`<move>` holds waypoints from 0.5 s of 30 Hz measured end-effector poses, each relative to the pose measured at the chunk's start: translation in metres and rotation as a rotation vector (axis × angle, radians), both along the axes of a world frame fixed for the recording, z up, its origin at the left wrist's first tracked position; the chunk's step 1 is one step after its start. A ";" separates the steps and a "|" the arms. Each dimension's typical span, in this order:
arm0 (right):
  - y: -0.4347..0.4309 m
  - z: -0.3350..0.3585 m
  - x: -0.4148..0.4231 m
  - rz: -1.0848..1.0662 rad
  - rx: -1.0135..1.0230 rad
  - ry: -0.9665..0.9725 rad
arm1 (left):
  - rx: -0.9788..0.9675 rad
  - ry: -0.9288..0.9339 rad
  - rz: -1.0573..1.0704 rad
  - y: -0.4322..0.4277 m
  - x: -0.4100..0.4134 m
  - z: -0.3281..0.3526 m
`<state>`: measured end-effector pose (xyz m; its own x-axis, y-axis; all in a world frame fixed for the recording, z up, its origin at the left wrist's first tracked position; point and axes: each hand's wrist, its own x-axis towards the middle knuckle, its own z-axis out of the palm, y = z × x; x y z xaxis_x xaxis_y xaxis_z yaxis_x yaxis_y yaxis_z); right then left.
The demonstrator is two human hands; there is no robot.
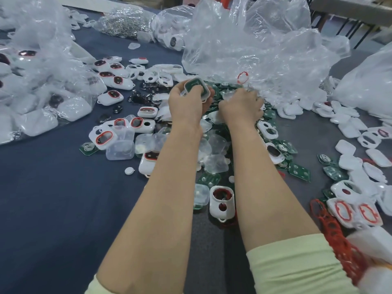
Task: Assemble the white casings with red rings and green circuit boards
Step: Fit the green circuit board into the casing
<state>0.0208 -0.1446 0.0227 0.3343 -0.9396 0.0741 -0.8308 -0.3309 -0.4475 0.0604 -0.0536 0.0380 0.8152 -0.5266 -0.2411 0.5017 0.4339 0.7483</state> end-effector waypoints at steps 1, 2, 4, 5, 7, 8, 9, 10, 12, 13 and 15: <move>0.001 -0.001 -0.001 -0.004 -0.006 0.010 | 0.003 -0.004 -0.006 0.000 -0.001 0.000; 0.001 -0.002 -0.001 -0.005 -0.021 0.012 | 0.005 -0.007 -0.010 -0.001 -0.001 0.000; 0.005 -0.004 -0.003 0.008 -0.057 -0.008 | 0.002 -0.010 -0.010 -0.001 -0.002 0.000; 0.008 -0.003 -0.003 0.025 -0.079 -0.021 | -0.003 -0.011 -0.007 -0.001 -0.003 0.000; 0.018 -0.002 -0.004 0.102 -0.118 -0.035 | -0.009 -0.019 0.003 0.000 -0.005 0.002; 0.023 -0.002 -0.005 0.162 -0.117 -0.053 | -0.011 -0.023 0.012 0.001 -0.006 0.003; 0.028 -0.001 -0.008 0.227 -0.095 -0.085 | -0.013 -0.025 0.022 0.003 -0.006 0.004; 0.032 0.000 -0.012 0.287 -0.062 -0.128 | -0.017 -0.027 0.031 0.004 -0.006 0.005; 0.038 0.004 -0.024 0.378 -0.011 -0.246 | -0.029 -0.039 0.044 0.010 -0.006 0.007; 0.039 0.007 -0.030 0.404 0.002 -0.315 | -0.027 -0.050 0.047 0.012 -0.005 0.007; 0.042 0.012 -0.046 0.413 0.033 -0.457 | -0.010 -0.079 0.048 0.019 -0.006 0.006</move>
<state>-0.0250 -0.1024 0.0349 0.6122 -0.7438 0.2684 -0.3590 -0.5638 -0.7438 0.0541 -0.0341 0.0443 0.8556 -0.4888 -0.1702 0.4201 0.4638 0.7800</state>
